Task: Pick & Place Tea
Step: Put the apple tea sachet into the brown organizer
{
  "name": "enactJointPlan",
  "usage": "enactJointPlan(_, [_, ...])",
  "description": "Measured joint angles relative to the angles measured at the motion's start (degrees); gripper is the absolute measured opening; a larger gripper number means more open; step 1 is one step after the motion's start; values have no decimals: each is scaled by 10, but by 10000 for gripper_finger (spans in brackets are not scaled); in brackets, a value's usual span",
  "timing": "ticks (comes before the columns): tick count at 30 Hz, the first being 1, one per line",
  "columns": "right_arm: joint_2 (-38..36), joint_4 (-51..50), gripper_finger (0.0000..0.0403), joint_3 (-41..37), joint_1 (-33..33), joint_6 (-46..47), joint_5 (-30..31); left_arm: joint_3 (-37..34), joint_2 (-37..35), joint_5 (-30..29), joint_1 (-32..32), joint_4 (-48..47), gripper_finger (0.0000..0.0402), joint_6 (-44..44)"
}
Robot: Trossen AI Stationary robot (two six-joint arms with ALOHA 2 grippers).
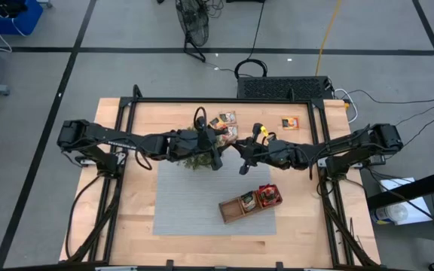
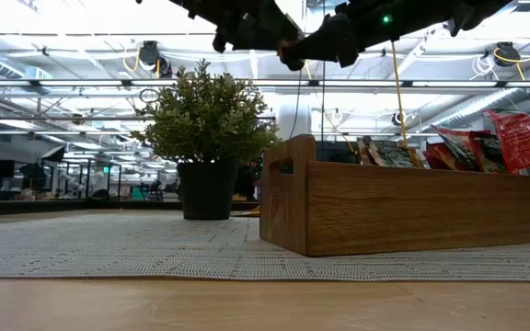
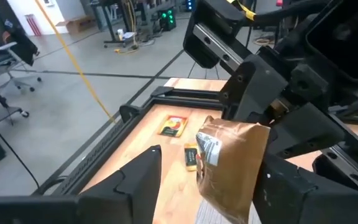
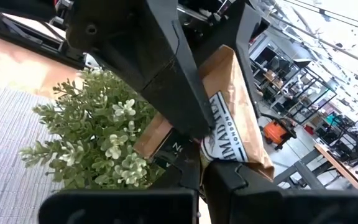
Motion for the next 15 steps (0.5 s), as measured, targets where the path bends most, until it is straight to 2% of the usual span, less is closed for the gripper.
enactJointPlan(4, [0, 0, 0, 0, 2, 13, 1, 0, 0, 10, 5, 13, 189, 0])
enactJointPlan(9, [0, -12, 0, 0, 3, 24, -4, 0, 0, 57, 12, 34, 136, -1])
enactJointPlan(12, [0, -15, 0, 0, 3, 29, -5, 0, 0, 71, 13, 38, 94, 0])
enactJointPlan(15, [0, -15, 0, 0, 3, 45, -5, 0, 0, 76, 13, 37, 33, 24])
